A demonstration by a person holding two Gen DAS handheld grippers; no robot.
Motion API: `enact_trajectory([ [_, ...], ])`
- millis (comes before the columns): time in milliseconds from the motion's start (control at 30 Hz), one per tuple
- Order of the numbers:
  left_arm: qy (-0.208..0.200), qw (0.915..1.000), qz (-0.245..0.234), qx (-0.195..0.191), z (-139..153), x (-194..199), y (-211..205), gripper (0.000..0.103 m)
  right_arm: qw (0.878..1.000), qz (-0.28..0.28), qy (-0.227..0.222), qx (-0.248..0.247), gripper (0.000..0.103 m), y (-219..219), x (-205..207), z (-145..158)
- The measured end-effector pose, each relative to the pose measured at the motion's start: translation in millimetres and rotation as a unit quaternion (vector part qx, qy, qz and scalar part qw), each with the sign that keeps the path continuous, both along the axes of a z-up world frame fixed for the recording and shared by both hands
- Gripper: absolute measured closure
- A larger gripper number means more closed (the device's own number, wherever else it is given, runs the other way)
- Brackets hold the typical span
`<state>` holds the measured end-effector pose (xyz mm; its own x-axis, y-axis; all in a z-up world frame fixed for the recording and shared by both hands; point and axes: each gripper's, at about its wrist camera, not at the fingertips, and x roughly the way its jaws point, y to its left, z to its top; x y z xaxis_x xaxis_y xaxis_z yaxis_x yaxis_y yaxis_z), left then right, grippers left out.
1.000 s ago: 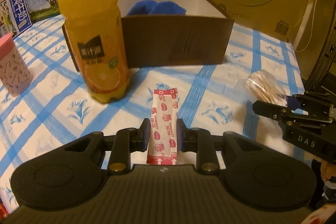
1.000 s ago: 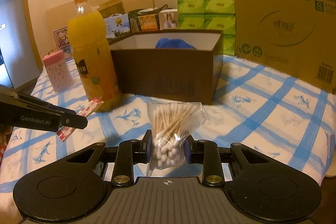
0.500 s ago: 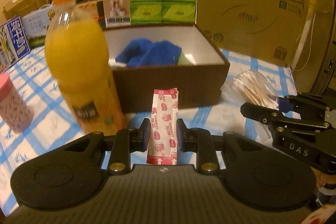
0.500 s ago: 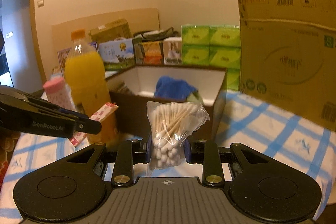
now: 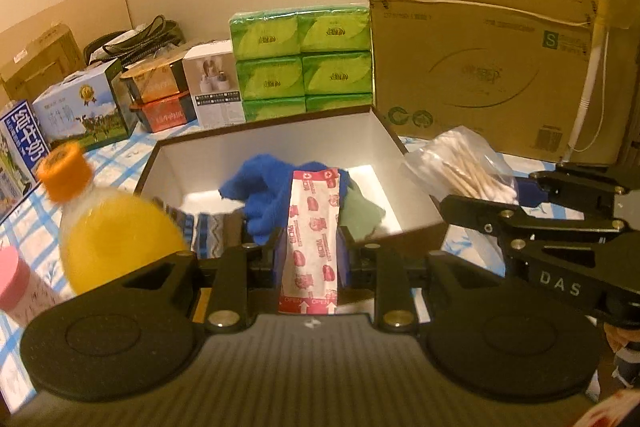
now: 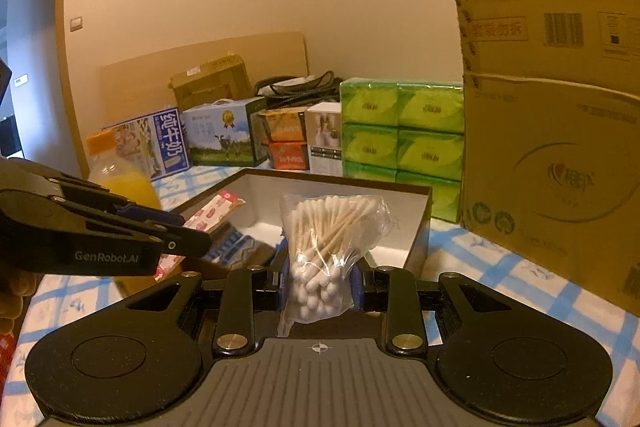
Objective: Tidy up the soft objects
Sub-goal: 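Carry the strip packet and the swab bag over the brown box, then open the left gripper to drop the strip packet while the right gripper drops the swab bag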
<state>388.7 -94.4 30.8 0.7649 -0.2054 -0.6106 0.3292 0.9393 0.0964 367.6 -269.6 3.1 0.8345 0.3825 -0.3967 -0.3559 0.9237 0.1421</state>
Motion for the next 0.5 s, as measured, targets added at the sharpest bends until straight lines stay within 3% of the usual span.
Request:
enact_trajectory([
  [200, 0.004, 0.9997, 0.013, 0.022, 3, 37, -13, 0.079, 1.000, 0.008, 0.015, -0.005, 0.073, -4, 42, 2],
  [500, 0.035, 0.9974, 0.059, 0.024, -5, 96, -26, 0.079, 0.999, 0.023, 0.013, -0.036, 0.073, -7, 96, -2],
])
